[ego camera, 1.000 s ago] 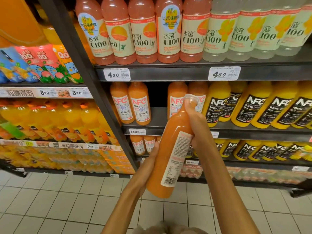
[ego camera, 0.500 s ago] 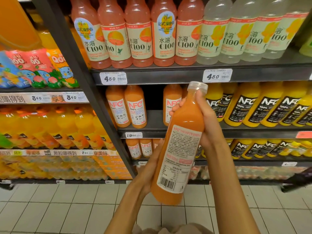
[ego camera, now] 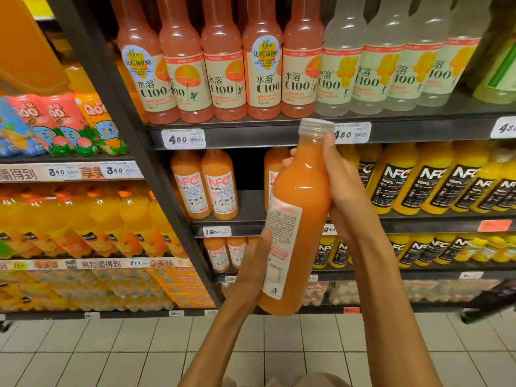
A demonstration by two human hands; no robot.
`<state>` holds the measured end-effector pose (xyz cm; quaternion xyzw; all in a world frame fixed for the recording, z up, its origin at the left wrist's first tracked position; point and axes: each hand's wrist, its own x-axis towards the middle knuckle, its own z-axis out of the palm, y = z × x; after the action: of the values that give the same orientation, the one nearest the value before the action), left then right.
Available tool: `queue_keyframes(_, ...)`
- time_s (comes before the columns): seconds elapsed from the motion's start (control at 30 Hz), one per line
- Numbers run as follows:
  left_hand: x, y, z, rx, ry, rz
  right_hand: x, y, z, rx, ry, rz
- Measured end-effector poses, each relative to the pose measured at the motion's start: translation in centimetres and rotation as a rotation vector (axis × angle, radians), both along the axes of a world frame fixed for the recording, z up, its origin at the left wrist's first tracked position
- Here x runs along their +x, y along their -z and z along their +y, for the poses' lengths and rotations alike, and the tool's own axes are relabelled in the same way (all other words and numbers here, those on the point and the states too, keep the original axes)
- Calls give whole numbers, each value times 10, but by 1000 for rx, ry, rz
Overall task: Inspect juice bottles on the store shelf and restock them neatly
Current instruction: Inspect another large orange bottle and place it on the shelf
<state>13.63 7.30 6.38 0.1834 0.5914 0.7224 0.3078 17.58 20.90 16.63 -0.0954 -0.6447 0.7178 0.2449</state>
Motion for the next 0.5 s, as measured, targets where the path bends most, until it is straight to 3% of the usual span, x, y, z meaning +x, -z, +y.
queue_keyframes(0.17,-6,1,-11,42,140,-165,0,3,0,-175,-213,85)
queue_keyframes(0.23,-4,2,-13,35,151,-210,-2,6,-2,-184,-202,80)
queue_keyframes(0.37,-10,-3,-9,-49,87,-100,-2,7,-5,-165,-140,146)
queue_keyframes(0.5,-17,-6,1,-109,-96,33,3,-2,-16,-16,-29,238)
